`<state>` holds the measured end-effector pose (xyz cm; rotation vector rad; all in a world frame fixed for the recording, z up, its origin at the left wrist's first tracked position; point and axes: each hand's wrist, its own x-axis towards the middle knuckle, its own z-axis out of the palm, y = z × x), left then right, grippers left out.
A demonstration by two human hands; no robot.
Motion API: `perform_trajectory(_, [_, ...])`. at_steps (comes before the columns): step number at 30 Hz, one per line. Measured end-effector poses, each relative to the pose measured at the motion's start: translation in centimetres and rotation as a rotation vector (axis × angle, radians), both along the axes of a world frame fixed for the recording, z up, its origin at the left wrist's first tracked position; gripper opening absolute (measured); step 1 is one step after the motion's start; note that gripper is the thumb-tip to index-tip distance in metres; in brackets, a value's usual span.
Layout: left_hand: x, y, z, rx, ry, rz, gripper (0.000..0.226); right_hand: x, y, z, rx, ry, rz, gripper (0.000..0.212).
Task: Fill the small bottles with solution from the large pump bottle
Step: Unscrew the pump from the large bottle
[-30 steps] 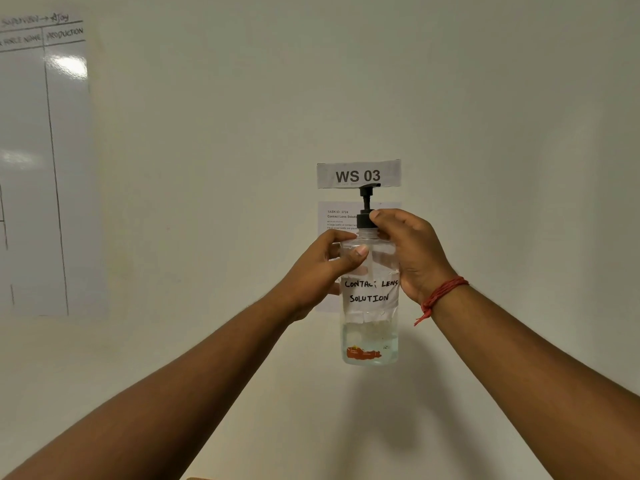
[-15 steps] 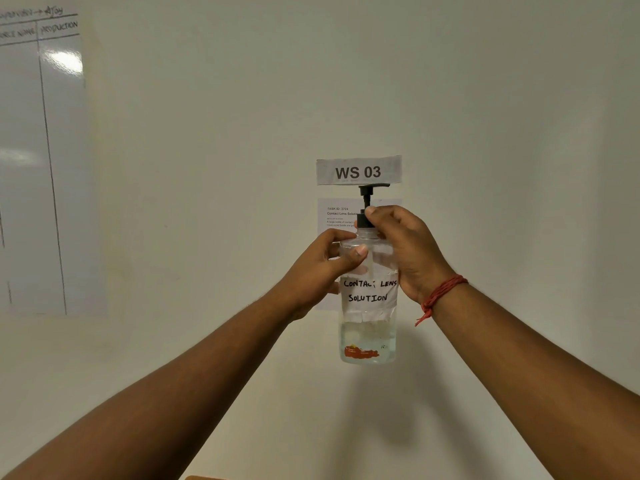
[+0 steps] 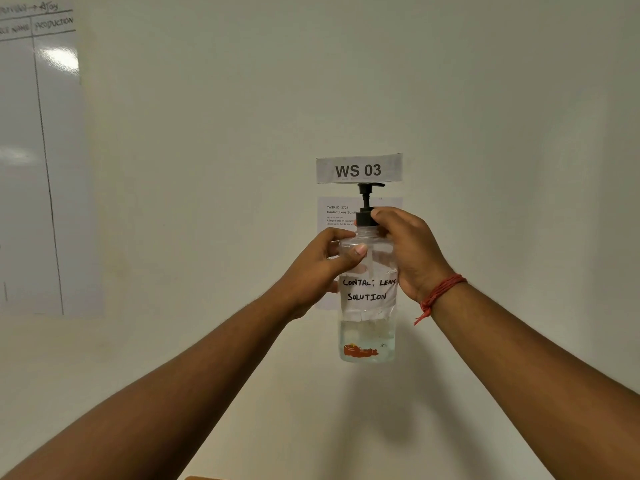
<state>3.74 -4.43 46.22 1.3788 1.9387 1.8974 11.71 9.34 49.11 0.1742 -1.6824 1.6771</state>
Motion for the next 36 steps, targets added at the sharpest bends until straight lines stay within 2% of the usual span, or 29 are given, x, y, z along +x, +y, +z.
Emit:
perform_trajectory(2, [-0.07, 0.04, -0.04, 0.001, -0.003, 0.001, 0.058, -0.12, 0.0, -0.09, -0.006, 0.005, -0.014, 0.018])
perform_trajectory(7, [-0.22, 0.15, -0.15, -0.002, -0.005, 0.0, 0.061, -0.35, 0.06, -0.28, 0.004, 0.003, -0.052, 0.026])
perform_trajectory(19, [-0.45, 0.24, -0.35, -0.008, -0.011, 0.002, 0.06, -0.26, 0.06, -0.23, -0.012, -0.031, -0.011, 0.027])
perform_trajectory(22, [-0.5, 0.28, -0.41, -0.011, -0.007, 0.009, 0.063, -0.47, 0.1, -0.37, -0.013, -0.018, -0.015, 0.021])
perform_trajectory(26, [-0.63, 0.27, -0.44, -0.006, -0.011, 0.004, 0.062, -0.77, 0.12, -0.58, -0.005, -0.015, -0.041, 0.03])
perform_trajectory(32, [-0.67, 0.38, -0.48, -0.005, -0.019, -0.003, 0.063, -0.6, 0.15, -0.6, 0.018, -0.015, -0.039, 0.021])
perform_trajectory(36, [-0.73, 0.42, -0.56, -0.009, -0.015, -0.003, 0.062, -0.62, 0.18, -0.59, -0.004, -0.031, -0.035, 0.026])
